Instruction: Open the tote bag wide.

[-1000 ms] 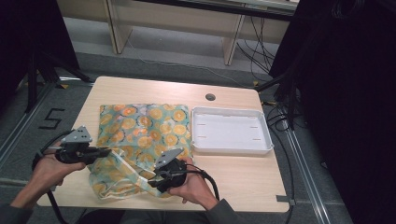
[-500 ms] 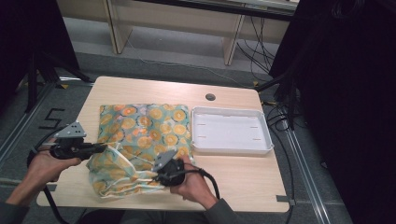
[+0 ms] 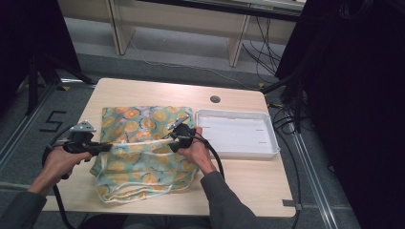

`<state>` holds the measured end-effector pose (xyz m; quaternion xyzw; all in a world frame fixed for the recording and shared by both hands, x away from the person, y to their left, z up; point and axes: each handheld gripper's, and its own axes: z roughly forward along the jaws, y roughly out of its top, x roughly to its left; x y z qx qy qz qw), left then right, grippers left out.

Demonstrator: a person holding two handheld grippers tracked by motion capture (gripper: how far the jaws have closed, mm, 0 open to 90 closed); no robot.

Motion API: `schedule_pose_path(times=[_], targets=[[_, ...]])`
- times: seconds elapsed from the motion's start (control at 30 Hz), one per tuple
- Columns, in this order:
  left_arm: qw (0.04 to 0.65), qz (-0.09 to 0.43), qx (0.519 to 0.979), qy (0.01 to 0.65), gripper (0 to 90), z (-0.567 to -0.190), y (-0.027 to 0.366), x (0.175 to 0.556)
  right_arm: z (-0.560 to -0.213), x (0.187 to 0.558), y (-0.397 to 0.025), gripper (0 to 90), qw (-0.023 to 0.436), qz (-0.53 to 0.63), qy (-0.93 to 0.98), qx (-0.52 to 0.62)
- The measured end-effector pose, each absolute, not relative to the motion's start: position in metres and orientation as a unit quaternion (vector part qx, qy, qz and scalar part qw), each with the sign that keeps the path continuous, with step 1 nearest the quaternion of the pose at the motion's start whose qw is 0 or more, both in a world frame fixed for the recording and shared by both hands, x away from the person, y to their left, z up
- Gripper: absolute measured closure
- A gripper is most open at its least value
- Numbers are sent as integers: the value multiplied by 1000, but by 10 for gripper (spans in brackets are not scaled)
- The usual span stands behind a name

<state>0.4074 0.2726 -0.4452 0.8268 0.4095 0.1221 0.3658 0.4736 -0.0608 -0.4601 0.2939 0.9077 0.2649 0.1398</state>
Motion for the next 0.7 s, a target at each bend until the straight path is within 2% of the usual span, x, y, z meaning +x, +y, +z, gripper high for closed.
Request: schedule_pose_path(times=[0.1, 0.13, 0.2, 0.23, 0.37, 0.5, 0.6, 0.7], targets=[[368, 116, 823, 418, 881, -449, 274, 412, -456, 467, -67, 427, 139, 269, 907, 294], [364, 118, 823, 420, 881, -449, 274, 412, -448, 462, -75, 402, 148, 282, 902, 290], [365, 118, 822, 420, 881, -449, 274, 412, -433, 447, -85, 356, 135, 316, 887, 310], [367, 119, 821, 422, 881, -449, 273, 412, -425, 439, -92, 352, 122, 322, 888, 304], [363, 120, 822, 422, 881, -448, 271, 412, -406, 409, -110, 353, 136, 356, 883, 274], [363, 123, 822, 420, 880, -447, 272, 412, -395, 388, -118, 368, 124, 367, 884, 261], [367, 121, 820, 423, 879, -447, 272, 412, -399, 377, -117, 379, 124, 361, 894, 234], [366, 120, 822, 419, 878, -446, 272, 412, -419, 372, -106, 385, 105, 334, 910, 220]])
